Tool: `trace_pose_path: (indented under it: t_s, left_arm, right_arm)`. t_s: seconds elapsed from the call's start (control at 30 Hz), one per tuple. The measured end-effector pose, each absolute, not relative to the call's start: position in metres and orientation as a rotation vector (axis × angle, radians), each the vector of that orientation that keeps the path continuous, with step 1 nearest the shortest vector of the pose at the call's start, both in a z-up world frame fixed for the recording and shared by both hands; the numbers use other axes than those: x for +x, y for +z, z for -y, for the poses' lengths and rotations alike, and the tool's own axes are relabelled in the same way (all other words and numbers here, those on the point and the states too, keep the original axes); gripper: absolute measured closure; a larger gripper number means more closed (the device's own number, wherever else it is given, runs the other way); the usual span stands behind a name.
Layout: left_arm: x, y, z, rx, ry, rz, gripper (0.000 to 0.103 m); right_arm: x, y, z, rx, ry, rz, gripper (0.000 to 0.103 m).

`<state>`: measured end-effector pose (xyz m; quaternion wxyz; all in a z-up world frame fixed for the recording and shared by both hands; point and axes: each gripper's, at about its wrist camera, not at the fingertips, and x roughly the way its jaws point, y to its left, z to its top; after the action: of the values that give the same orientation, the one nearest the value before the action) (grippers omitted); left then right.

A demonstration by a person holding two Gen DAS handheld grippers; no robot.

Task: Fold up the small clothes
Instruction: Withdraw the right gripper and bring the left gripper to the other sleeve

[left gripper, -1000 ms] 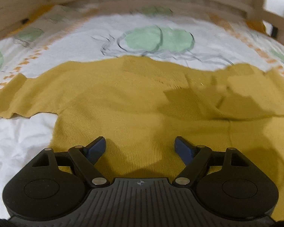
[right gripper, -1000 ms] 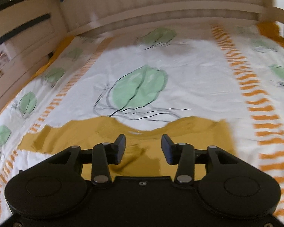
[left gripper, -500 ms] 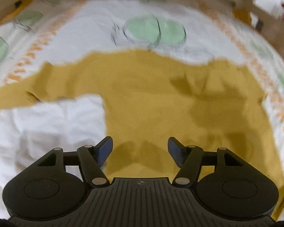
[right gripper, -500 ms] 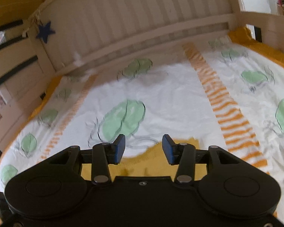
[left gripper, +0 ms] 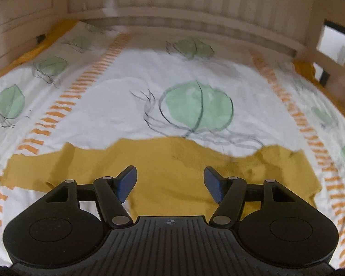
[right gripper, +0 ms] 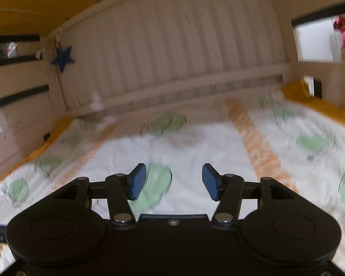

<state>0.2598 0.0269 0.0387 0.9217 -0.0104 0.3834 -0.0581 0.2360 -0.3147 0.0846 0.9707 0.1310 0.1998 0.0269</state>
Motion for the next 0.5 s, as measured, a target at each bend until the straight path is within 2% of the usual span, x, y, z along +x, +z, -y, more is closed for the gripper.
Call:
trace_pose_path:
  t_s: [0.27,0.5]
  left_arm:
    - [0.262,-0.006,-0.004,-0.012,-0.180,-0.882,0.040]
    - [0.272,-0.019,0.024,0.061,-0.226,-0.847,0.040]
  right_arm:
    - [0.202,0.000,0.317,0.350,0.033,-0.584,0.042]
    - [0.188,-0.046,0.308,0.379,0.047,-0.636,0.042]
